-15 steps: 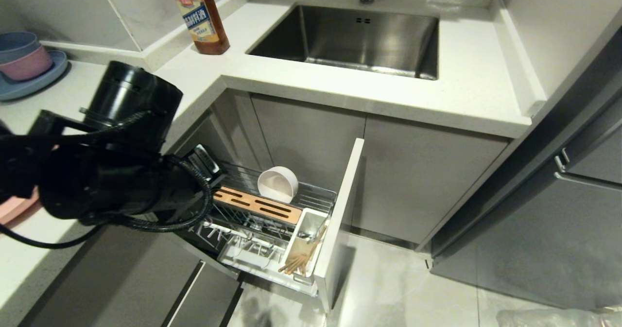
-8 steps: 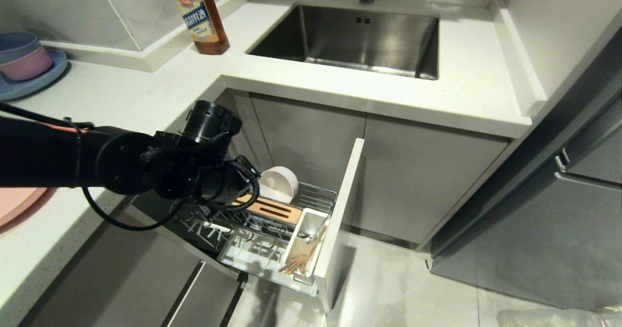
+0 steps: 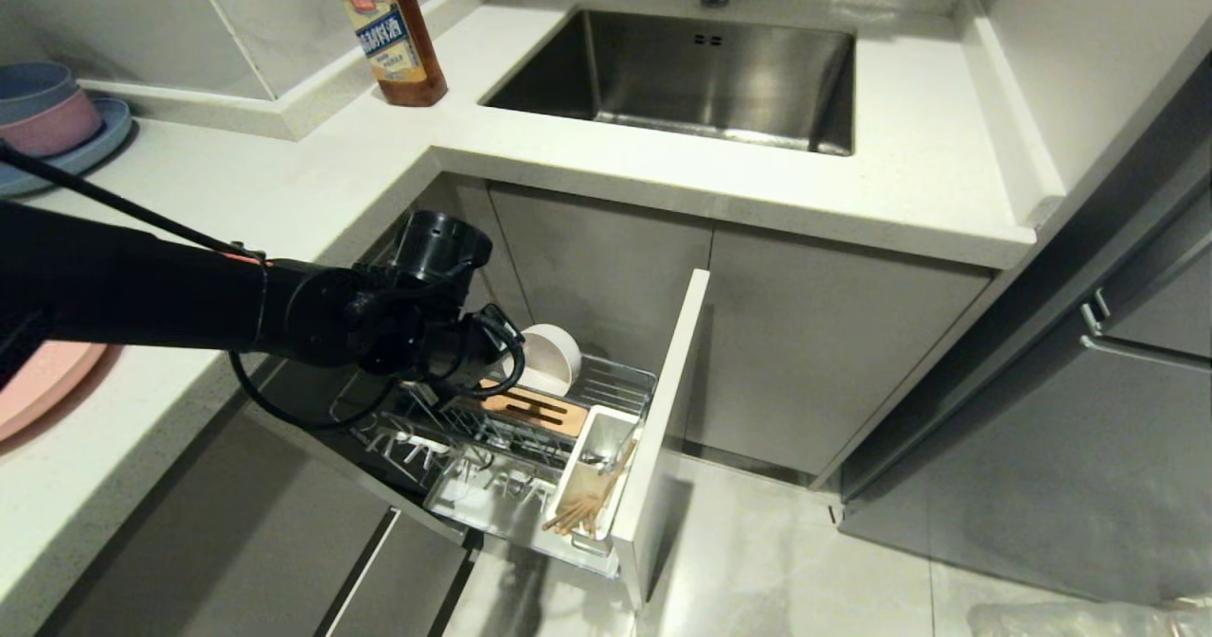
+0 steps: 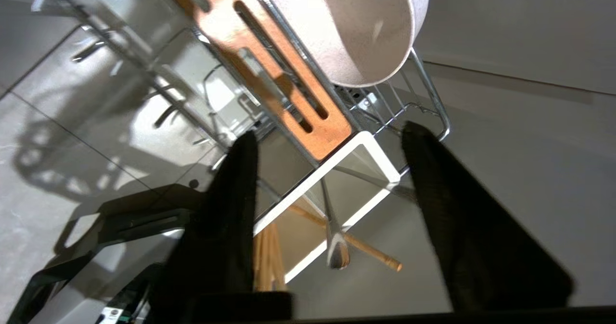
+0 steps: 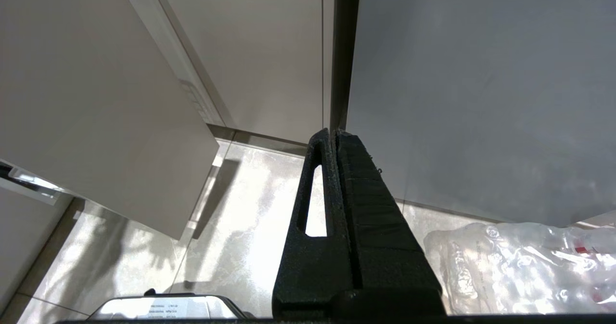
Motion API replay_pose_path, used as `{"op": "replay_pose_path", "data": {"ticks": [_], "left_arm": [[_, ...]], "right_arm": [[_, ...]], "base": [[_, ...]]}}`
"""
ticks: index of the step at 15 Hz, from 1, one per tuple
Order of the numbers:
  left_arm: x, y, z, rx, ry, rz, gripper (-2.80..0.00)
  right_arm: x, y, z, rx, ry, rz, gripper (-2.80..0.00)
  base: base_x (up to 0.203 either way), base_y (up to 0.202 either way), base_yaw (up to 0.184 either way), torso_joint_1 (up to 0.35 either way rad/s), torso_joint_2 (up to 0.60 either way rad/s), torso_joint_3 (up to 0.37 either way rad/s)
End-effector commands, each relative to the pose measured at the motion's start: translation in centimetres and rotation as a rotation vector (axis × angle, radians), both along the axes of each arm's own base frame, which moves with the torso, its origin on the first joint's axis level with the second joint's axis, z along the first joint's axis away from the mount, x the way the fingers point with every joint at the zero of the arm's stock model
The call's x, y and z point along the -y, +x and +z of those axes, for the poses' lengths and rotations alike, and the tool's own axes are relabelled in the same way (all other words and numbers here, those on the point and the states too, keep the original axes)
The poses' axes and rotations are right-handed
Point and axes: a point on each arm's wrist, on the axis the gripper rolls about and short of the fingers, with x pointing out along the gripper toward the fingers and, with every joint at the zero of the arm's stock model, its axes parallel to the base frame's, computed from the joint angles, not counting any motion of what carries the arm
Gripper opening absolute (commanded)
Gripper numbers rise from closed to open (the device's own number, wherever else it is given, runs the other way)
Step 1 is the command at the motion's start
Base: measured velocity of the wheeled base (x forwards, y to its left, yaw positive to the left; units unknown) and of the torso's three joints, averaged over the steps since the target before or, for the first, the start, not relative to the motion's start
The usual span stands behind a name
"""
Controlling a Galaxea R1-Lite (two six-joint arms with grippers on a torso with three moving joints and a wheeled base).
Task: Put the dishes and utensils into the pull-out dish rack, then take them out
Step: Take the bowl out of the cupboard
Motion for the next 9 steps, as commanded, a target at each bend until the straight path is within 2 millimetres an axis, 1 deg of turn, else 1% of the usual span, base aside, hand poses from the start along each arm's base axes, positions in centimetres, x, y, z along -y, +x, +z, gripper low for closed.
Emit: {"op": "replay_pose_path", "data": {"ticks": [1, 3, 6, 9], "left_arm": [[0.4, 1.0, -1.0, -0.006, -0.010, -0.003, 0.00], [0.8, 1.9, -1.7, 0.009, -0.037, -0.024, 0.00], [1.1, 3.2, -2.2, 0.016, -0.073, -0.057, 0.00], [1.4, 5.0, -3.8, 0.000, -0.068, -0.051, 0.00]], "right_arm": [[0.0, 0.0, -0.1, -0.004, 0.000, 0.000, -2.80], [0.0, 0.0, -0.1, -0.004, 0.000, 0.000, -2.80], [0.0, 0.0, -0.1, -0.002, 0.000, 0.000, -2.80], [0.0, 0.0, 0.0, -0.001, 0.000, 0.000, -2.80]], "base": [[0.000, 0.000, 0.000, 0.000, 0.00, 0.000], [0.000, 0.000, 0.000, 0.000, 0.00, 0.000], [0.000, 0.000, 0.000, 0.000, 0.00, 0.000], [0.000, 0.000, 0.000, 0.000, 0.00, 0.000]]}}
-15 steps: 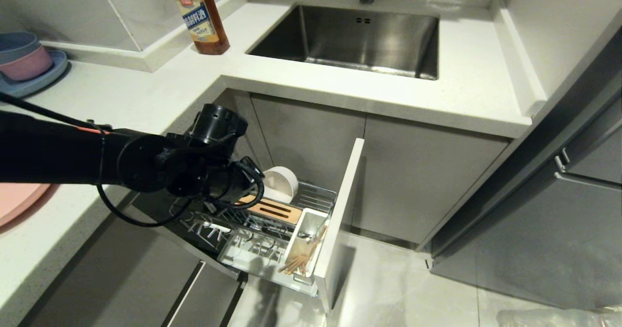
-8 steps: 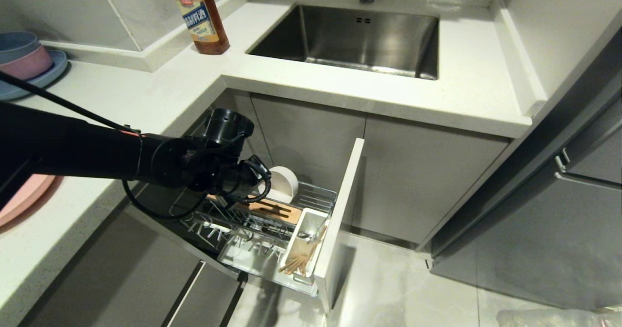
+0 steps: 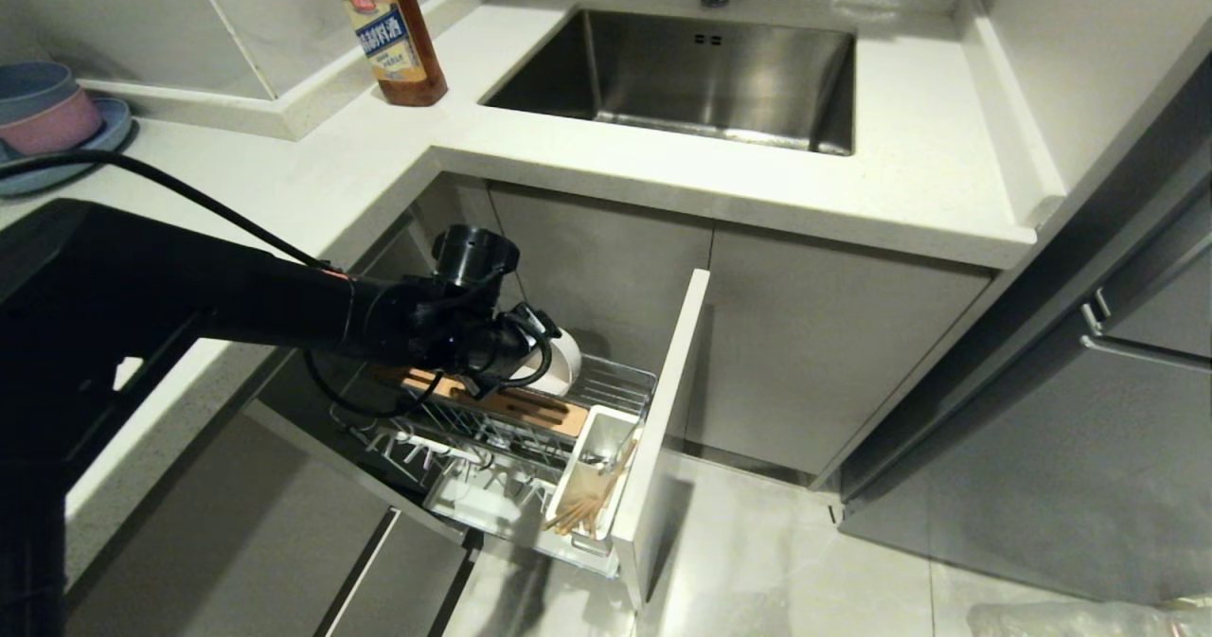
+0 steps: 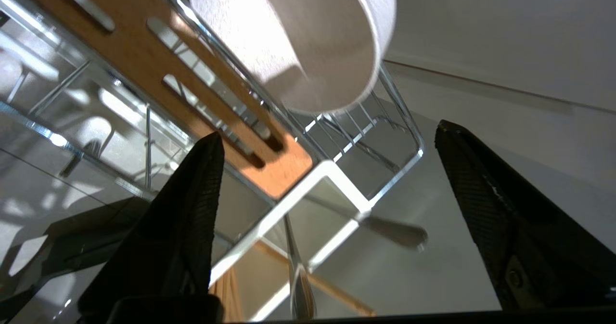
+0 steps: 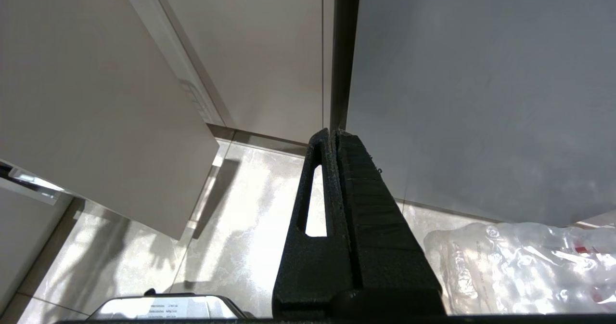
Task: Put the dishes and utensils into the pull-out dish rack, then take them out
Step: Take the bowl out of the cupboard
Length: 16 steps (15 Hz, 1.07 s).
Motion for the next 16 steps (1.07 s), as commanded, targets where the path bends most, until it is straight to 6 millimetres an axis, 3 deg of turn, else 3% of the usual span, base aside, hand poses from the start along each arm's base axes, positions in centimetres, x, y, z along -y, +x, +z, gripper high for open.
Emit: {"op": "replay_pose_path", "data": {"ticks": [1, 6, 16], "left_arm": [[0.2, 1.3, -1.6, -0.022, 0.005, 0.011, 0.00], [0.7, 3.7, -3.3, -0.001, 0.020, -0.007, 0.00], [0.7, 4.9, -2.7, 0.078, -0.008, -0.022, 0.00]], "right_arm": [[0.0, 0.0, -0.1, -0.002, 0.000, 0.000, -2.80], [0.0, 0.0, -0.1, -0.002, 0.000, 0.000, -2.80], [0.0, 0.0, -0.1, -0.003, 0.000, 0.000, -2.80]], "base": [[0.000, 0.000, 0.000, 0.000, 0.00, 0.000], [0.000, 0.000, 0.000, 0.000, 0.00, 0.000], [0.000, 0.000, 0.000, 0.000, 0.00, 0.000]]}}
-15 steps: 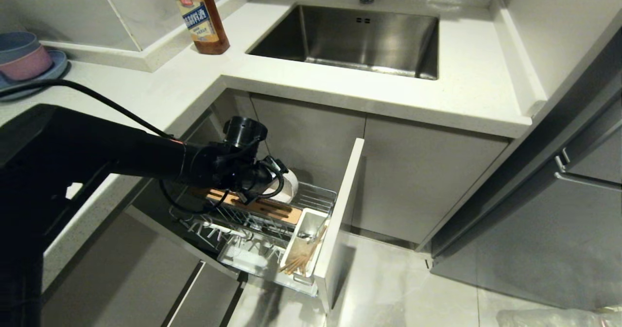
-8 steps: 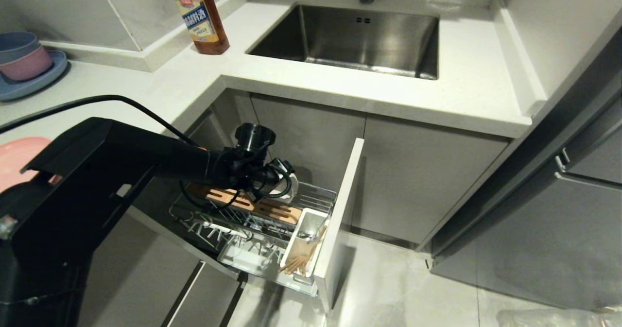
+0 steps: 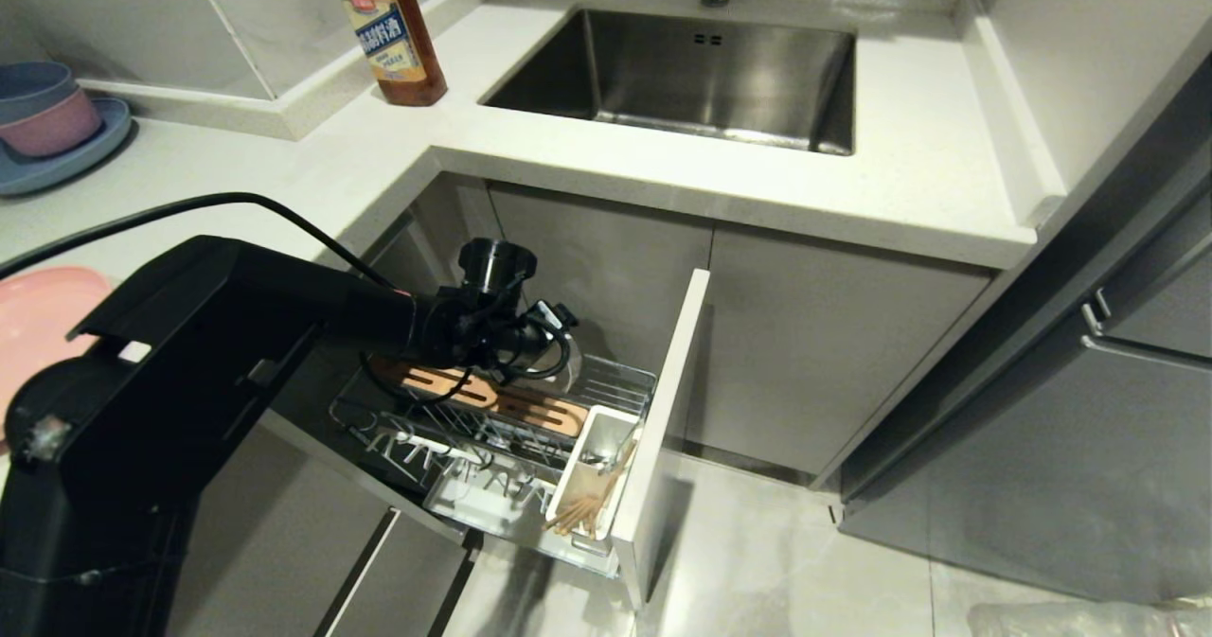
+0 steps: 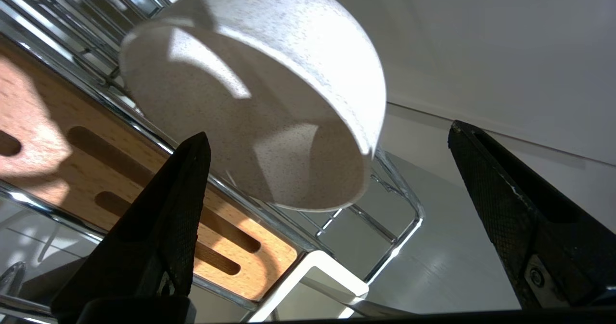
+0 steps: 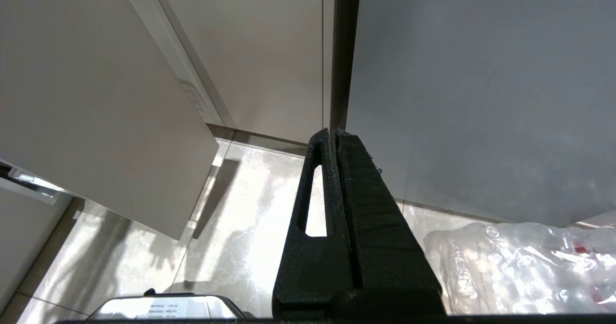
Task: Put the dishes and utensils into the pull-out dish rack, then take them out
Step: Take the bowl out of the cupboard
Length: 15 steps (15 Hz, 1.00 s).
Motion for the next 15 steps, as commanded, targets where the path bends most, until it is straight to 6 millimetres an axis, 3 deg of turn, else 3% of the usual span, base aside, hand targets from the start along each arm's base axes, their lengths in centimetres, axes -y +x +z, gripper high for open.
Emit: {"op": "replay_pose_path", "data": {"ticks": [1, 2, 10, 15], "left_arm": [[-0.1, 0.0, 0.1, 0.004, 0.005, -0.001, 0.00], [-0.1, 0.1, 0.0, 0.005, 0.023, -0.013, -2.80], [-0.4, 0.0, 0.4, 0.006, 0.016, -0.022, -2.80], [-0.5, -0.6, 1.6, 0.022, 0.007, -0.026, -2.80]], "right_arm": [[0.0, 0.0, 0.0, -0.001, 0.000, 0.000, -2.80], [0.0, 0.0, -0.1, -0.002, 0.000, 0.000, -2.80], [0.0, 0.0, -0.1, -0.003, 0.000, 0.000, -2.80], [0.0, 0.0, -0.1, -0.003, 0.000, 0.000, -2.80]], "base": [[0.000, 0.000, 0.000, 0.000, 0.00, 0.000], [0.000, 0.000, 0.000, 0.000, 0.00, 0.000], [0.000, 0.000, 0.000, 0.000, 0.00, 0.000], [0.000, 0.000, 0.000, 0.000, 0.00, 0.000]]}}
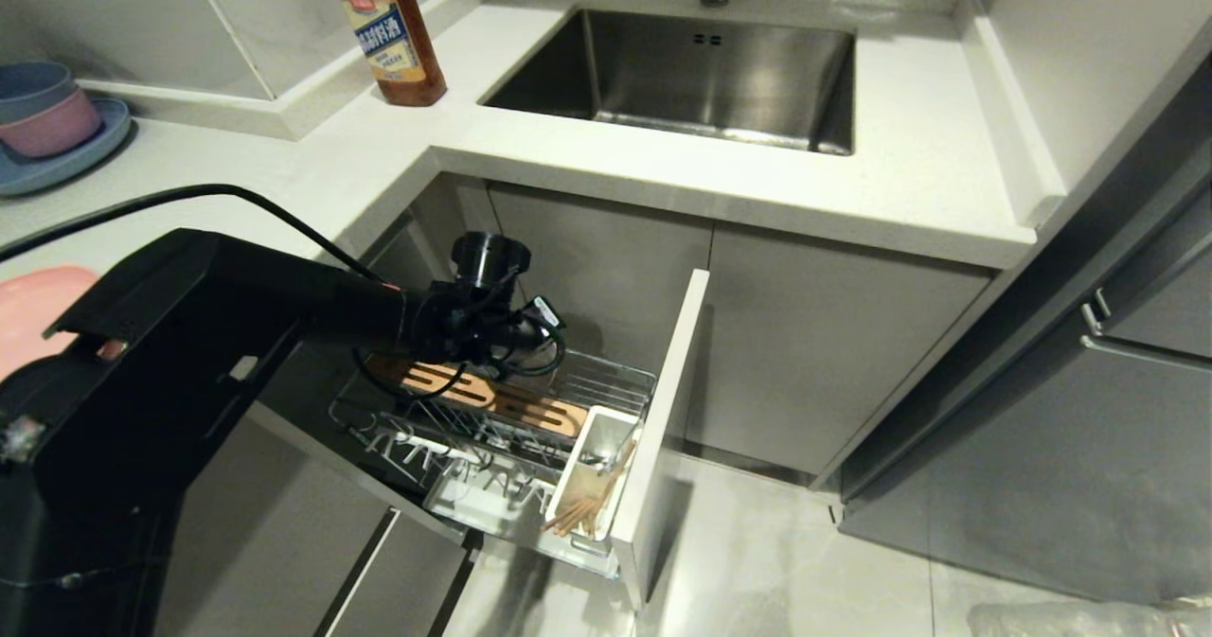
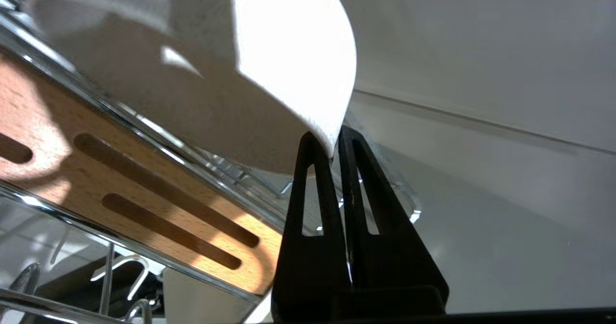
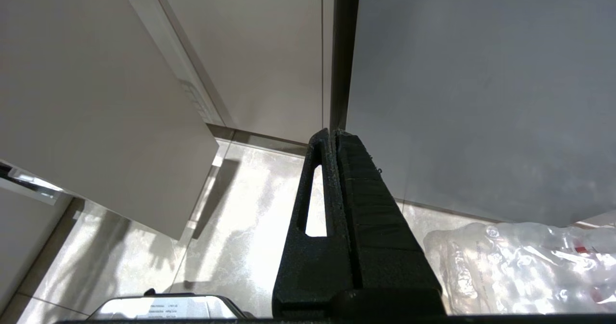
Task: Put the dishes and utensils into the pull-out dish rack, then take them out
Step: Take the bowl out of the cupboard
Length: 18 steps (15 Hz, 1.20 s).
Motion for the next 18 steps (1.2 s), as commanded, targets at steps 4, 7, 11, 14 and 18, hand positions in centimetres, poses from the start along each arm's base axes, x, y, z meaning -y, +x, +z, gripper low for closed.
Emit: {"op": "replay_pose_path", "data": {"ticks": [4, 7, 11, 14, 18], "left_arm": [[-0.6, -1.7, 3.8, 0.065, -0.040, -0.014, -2.80], [-1.3, -3.0, 6.0, 0.098, -0.079, -0.044, -2.80], [-2.0, -5.1, 8.2, 0.131, -0.088, -0.045, -2.80], [-2.3, -8.3, 10.3, 0.101, -0.078, -0.063, -2.80], [-2.0, -14.5, 13.4, 0.055, -0.068, -0.139, -2.80]], "right_arm": [[0.0, 0.0, -0.1, -0.002, 0.000, -0.001, -2.80], [0.0, 0.0, -0.1, -0.002, 0.000, 0.000, -2.80], [0.0, 0.0, -0.1, -0.002, 0.000, 0.000, -2.80], [0.0, 0.0, -0.1, -0.003, 0.000, 0.000, -2.80], [0.0, 0.0, 0.0, -0.001, 0.000, 0.000, -2.80]], "base": [[0.000, 0.000, 0.000, 0.000, 0.00, 0.000], [0.000, 0.000, 0.000, 0.000, 0.00, 0.000], [0.000, 0.000, 0.000, 0.000, 0.00, 0.000], [0.000, 0.000, 0.000, 0.000, 0.00, 0.000], [0.000, 0.000, 0.000, 0.000, 0.00, 0.000]]}}
